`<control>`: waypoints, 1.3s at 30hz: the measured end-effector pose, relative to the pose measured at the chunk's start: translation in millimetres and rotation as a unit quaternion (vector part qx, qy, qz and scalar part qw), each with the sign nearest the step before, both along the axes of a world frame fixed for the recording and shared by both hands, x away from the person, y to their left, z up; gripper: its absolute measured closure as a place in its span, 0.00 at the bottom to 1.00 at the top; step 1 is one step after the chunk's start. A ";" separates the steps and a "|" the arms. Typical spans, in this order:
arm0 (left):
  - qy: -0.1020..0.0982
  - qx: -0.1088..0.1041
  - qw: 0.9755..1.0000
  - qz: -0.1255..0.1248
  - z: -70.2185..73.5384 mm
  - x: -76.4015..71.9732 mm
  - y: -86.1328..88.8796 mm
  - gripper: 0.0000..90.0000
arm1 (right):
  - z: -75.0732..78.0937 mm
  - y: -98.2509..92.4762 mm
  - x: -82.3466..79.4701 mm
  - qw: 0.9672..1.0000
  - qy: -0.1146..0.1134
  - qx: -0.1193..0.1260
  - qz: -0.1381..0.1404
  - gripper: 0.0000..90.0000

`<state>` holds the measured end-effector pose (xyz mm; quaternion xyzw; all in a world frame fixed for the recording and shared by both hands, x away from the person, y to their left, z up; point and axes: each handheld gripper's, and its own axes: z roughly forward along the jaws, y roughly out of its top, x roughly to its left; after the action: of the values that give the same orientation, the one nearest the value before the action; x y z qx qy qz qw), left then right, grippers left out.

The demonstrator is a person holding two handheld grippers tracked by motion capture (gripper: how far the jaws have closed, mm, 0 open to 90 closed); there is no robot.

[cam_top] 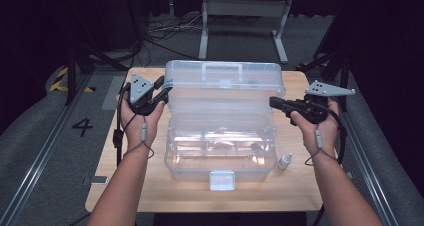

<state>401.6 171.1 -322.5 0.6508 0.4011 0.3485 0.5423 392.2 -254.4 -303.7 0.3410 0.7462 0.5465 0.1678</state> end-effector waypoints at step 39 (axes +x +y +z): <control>-0.026 0.015 1.000 0.003 1.1 33.1 1.6 0.84 | -20.4 -6.7 -0.2 1.000 0.027 -0.006 -0.012 0.97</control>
<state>434.6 172.7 -321.4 0.6484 0.3835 0.3726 0.5420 392.0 -261.1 -324.0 0.3633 0.7495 0.5309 0.1562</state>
